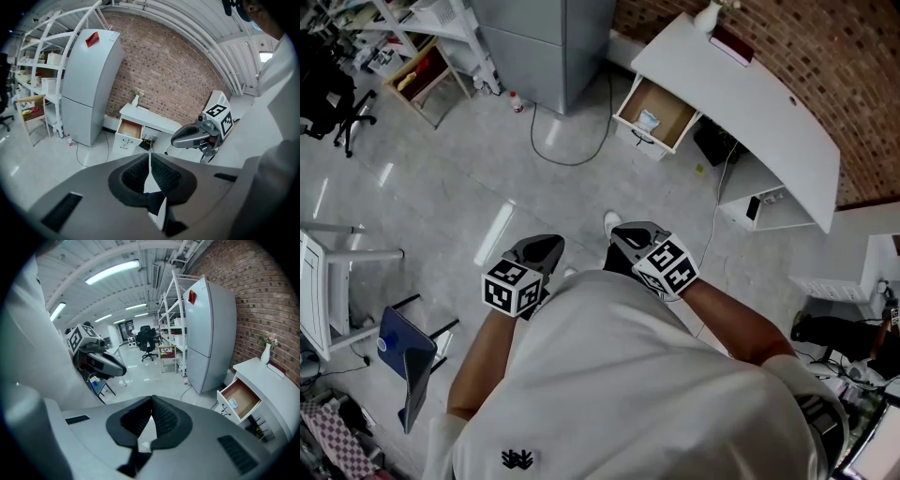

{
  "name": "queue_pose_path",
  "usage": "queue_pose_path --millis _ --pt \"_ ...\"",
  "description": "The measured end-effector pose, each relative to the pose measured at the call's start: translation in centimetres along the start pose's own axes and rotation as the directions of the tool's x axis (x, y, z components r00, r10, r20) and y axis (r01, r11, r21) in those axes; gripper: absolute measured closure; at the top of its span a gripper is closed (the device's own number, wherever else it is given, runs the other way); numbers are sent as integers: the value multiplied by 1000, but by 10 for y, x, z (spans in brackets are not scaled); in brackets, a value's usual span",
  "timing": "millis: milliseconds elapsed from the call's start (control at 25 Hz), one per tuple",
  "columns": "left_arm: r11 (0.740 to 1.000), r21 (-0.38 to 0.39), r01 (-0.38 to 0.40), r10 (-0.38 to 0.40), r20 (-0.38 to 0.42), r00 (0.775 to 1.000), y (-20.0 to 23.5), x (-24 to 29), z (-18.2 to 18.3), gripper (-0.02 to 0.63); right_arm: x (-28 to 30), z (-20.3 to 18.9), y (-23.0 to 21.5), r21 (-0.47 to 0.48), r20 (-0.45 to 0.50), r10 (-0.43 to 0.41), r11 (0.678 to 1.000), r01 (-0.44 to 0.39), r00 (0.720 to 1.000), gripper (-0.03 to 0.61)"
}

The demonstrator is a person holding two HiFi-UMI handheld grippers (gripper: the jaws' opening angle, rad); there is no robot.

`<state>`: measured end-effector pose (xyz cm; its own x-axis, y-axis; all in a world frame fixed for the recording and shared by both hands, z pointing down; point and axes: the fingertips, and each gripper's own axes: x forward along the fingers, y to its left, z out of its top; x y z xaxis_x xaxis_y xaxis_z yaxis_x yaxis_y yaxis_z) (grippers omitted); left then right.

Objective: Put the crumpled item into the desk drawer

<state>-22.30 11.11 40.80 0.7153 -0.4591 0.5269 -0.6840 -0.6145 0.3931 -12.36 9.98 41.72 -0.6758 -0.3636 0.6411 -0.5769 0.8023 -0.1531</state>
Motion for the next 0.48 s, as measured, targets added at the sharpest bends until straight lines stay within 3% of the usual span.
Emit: queue_pose_path --millis 480 --pt "999 -29 -35 36 29 999 3 -26 -13 581 7 9 25 -46 -1 34 998 -34 999 551"
